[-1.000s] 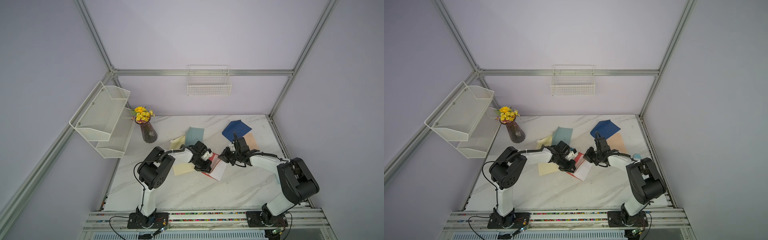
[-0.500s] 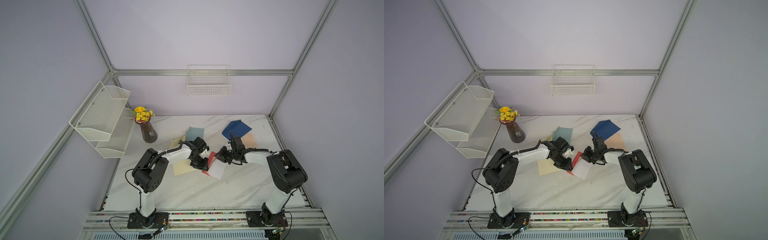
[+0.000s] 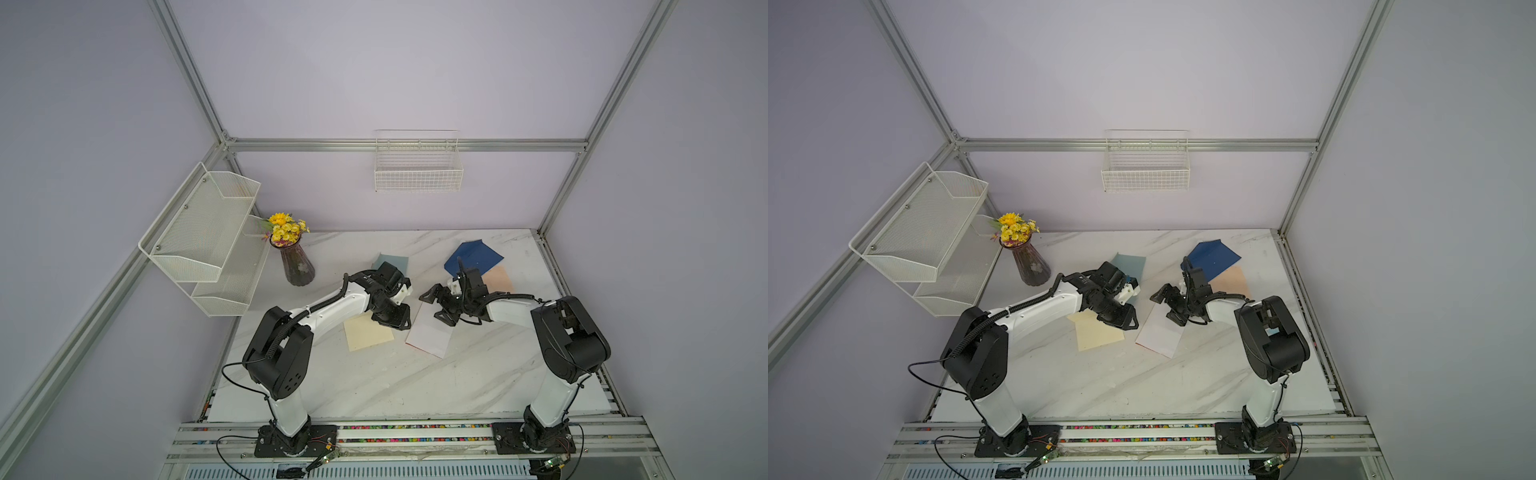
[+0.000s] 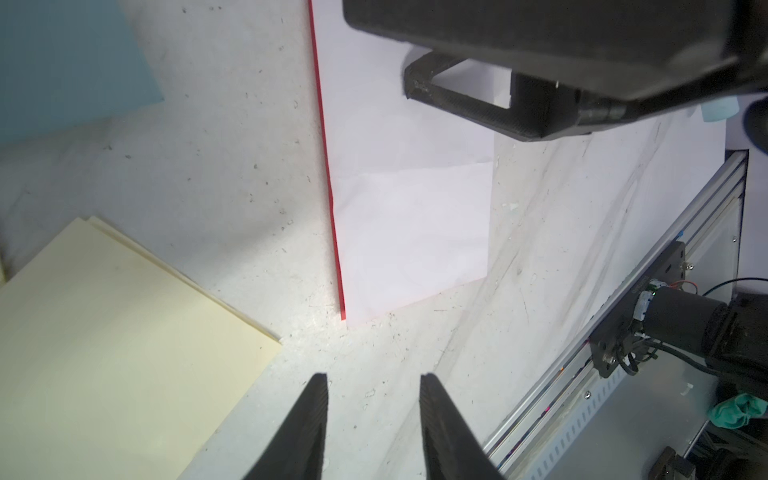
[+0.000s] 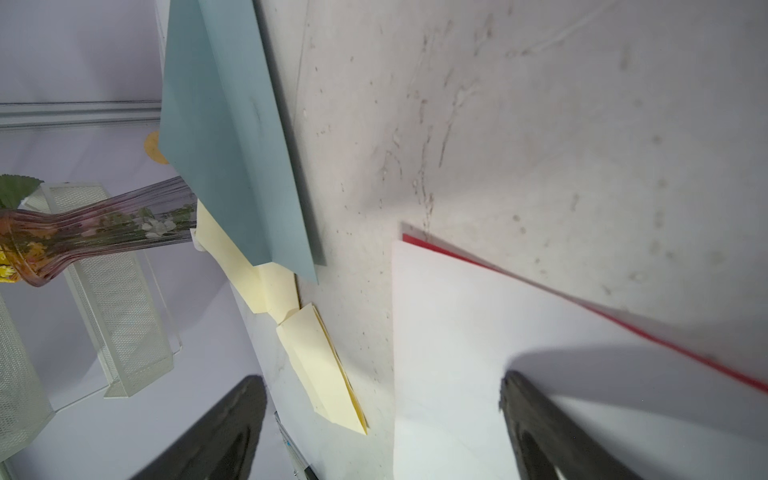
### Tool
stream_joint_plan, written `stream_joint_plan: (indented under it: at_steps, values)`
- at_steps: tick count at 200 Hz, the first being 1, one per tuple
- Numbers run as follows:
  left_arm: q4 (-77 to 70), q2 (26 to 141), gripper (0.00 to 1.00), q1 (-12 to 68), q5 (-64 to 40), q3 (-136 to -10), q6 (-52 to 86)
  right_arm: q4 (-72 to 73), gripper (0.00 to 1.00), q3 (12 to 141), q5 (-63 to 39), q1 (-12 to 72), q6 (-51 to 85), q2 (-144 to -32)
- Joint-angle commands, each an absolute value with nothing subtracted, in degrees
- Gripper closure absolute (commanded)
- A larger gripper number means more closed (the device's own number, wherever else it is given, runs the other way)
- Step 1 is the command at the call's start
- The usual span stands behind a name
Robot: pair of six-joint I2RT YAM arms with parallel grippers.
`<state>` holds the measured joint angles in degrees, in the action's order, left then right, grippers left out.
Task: Fold the letter paper in half and place it into the envelope
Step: Fold the letter paper at the center of the board.
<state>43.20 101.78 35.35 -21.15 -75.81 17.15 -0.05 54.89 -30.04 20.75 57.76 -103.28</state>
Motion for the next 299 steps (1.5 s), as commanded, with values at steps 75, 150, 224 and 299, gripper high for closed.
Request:
stream_joint_plan:
  at_steps: [75,150,224,299]
  values:
    - [35.0,117.12,0.79,35.45,-26.52,-87.78,20.76,-18.02,0.03,52.61,-23.61,21.06,51.82,-84.93]
    - [34.56,121.68,0.82,35.51,-27.16,-91.58,21.1,-24.82,0.03,44.85,-18.64,21.04,51.37,-77.03]
    - [36.22,126.57,0.85,35.94,-25.31,-93.57,19.69,-21.15,0.03,40.39,-18.96,21.09,49.96,-81.06]
    - [44.3,131.72,0.92,37.44,-20.71,-99.28,16.17,-8.34,0.03,37.01,-23.3,21.02,49.93,-88.08]
